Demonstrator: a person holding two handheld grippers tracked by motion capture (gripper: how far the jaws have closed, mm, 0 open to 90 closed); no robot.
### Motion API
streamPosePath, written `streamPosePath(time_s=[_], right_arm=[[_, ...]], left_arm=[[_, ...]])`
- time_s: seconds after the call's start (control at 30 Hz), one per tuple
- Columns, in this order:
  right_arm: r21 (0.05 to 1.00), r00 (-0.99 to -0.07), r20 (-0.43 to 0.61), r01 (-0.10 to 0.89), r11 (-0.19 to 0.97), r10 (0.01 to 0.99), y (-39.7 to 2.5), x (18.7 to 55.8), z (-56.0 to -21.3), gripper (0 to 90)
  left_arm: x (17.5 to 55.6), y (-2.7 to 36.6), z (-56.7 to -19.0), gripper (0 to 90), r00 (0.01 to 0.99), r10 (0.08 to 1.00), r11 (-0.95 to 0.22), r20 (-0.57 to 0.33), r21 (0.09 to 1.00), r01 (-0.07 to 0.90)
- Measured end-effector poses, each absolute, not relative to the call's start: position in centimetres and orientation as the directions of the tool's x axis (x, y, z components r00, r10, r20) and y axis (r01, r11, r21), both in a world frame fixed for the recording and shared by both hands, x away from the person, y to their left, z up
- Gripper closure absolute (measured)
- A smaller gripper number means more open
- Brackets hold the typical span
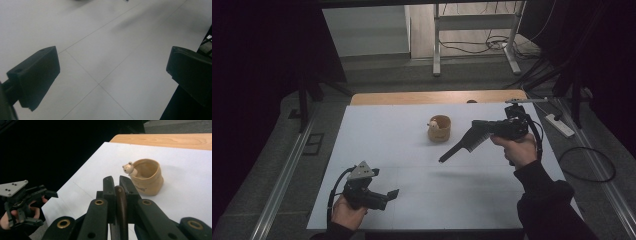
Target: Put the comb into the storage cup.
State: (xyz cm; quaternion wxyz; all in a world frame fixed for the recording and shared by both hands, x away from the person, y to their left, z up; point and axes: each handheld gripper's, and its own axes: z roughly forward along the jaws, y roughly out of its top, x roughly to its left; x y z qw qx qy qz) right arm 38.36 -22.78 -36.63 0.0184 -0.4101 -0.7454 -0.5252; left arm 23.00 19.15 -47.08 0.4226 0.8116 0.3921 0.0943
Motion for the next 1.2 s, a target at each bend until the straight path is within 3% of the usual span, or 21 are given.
streamPosePath(time_s=[1.2], right_arm=[[0.785, -0.612, 0.437, 0.617, 0.053, 0.659, -23.0, 42.3, -33.4, 84.3]], left_arm=[[19.7, 23.3, -47.6, 0.0, 0.601, 0.777, -0.277, -0.186, 0.756, 0.593]])
